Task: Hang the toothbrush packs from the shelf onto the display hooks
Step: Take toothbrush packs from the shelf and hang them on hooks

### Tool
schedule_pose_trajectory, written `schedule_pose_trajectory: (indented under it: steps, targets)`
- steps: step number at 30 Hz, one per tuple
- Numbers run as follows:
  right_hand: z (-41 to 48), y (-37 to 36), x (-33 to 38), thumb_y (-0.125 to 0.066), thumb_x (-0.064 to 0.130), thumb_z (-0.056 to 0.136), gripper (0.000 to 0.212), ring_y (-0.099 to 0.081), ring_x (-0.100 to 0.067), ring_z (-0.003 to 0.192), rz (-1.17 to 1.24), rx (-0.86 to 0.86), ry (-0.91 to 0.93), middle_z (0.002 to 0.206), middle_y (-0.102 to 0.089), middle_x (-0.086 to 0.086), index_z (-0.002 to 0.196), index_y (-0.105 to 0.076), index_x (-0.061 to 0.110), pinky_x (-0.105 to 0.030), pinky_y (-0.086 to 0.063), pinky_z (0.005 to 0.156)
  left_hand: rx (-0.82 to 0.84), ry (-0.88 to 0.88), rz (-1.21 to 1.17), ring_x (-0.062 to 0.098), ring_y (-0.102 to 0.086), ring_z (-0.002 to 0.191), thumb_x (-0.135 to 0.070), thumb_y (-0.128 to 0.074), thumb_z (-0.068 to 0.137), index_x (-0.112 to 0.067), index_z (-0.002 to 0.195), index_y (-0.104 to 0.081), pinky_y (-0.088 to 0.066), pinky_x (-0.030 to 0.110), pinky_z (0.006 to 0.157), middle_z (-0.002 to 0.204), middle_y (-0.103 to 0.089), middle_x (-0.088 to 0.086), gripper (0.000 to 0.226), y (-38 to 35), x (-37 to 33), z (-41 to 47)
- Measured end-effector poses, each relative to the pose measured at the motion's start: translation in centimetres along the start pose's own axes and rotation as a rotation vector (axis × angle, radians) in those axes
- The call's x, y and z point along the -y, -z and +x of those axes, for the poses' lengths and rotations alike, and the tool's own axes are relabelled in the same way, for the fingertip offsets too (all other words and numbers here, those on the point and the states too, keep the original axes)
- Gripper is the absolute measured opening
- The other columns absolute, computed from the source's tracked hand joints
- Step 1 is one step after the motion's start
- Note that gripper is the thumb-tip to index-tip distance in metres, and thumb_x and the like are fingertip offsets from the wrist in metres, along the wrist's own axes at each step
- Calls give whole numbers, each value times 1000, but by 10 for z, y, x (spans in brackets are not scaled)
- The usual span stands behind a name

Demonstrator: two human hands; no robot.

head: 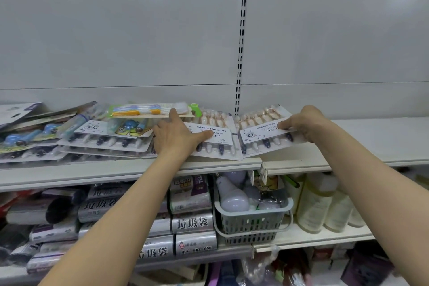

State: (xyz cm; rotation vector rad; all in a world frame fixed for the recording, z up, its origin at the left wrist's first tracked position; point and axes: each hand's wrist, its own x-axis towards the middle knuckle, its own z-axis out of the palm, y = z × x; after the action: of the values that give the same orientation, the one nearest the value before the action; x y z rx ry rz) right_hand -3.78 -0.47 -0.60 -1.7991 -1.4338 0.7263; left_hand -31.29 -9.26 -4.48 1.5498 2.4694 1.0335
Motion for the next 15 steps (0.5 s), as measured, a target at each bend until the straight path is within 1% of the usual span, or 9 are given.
schedule_pose_trajectory:
  steps: [3, 5, 6, 8, 9, 11, 12, 14, 15]
  targets:
    - [-2, 14, 4, -84, 7, 78, 32, -55, -25, 62, 143, 29, -61, 82, -62, -15, 90, -54, 1, -27, -38, 48, 35, 8, -103, 40, -36, 137, -71, -78, 61, -13, 151, -22, -41, 48, 102, 147, -41, 21, 121, -3, 2, 8]
    - [-2, 25, 5, -82, 5, 79, 29, -57, -24, 61, 211, -24, -57, 82, -66, -16, 87, -54, 1, -24, -38, 44, 63, 5, -177, 39, -36, 138, -67, -82, 60, -13, 152, -22, -39, 48, 106, 150, -39, 20, 123, -4, 1, 12]
    - [-2, 30, 7, -80, 4, 81, 27, -57, -23, 57, 239, -55, -46, 78, -65, -14, 89, -55, 1, -20, -36, 38, 79, 3, -214, 38, -36, 138, -64, -84, 60, -13, 153, -22, -39, 47, 107, 151, -38, 19, 123, -6, -1, 14]
    - [-4, 40, 12, -78, 3, 82, 25, -60, -22, 55, 306, -117, -7, 81, -67, -14, 99, -60, 0, -16, -34, 31, 122, -6, -263, 35, -37, 139, -59, -85, 63, -11, 153, -23, -38, 46, 108, 152, -39, 16, 120, -9, -6, 16]
    - [-2, 46, 12, -78, 3, 82, 29, -64, -24, 60, 335, -145, 22, 90, -69, -14, 105, -61, 2, -17, -37, 33, 147, -14, -264, 34, -38, 139, -57, -85, 66, -9, 152, -24, -38, 43, 108, 151, -42, 14, 116, -10, -10, 16]
    - [-1, 54, 14, -76, 5, 83, 35, -67, -26, 81, 337, -219, 87, 107, -64, -8, 112, -57, 10, -20, -44, 47, 194, -10, -231, 32, -43, 135, -55, -80, 73, -4, 147, -33, -40, 37, 100, 144, -51, 13, 102, -10, -19, 14]
    - [-2, 58, 14, -73, 7, 85, 35, -63, -25, 90, 313, -275, 122, 110, -59, -4, 112, -53, 14, -20, -44, 52, 216, 0, -217, 31, -48, 130, -54, -79, 76, -2, 142, -40, -42, 34, 93, 137, -57, 12, 93, -8, -24, 13]
    - [-5, 63, 11, -68, 11, 89, 35, -56, -22, 96, 280, -384, 192, 109, -52, 1, 117, -50, 18, -17, -44, 58, 271, 11, -272, 29, -58, 109, -49, -80, 76, -3, 130, -51, -44, 33, 81, 113, -66, 9, 77, -12, -31, 16]
    - [-5, 64, 9, -68, 13, 88, 38, -57, -23, 99, 277, -426, 228, 110, -53, 0, 121, -50, 17, -21, -49, 68, 300, 11, -332, 28, -59, 100, -45, -83, 75, -6, 124, -54, -47, 36, 79, 103, -64, 6, 69, -14, -34, 18]
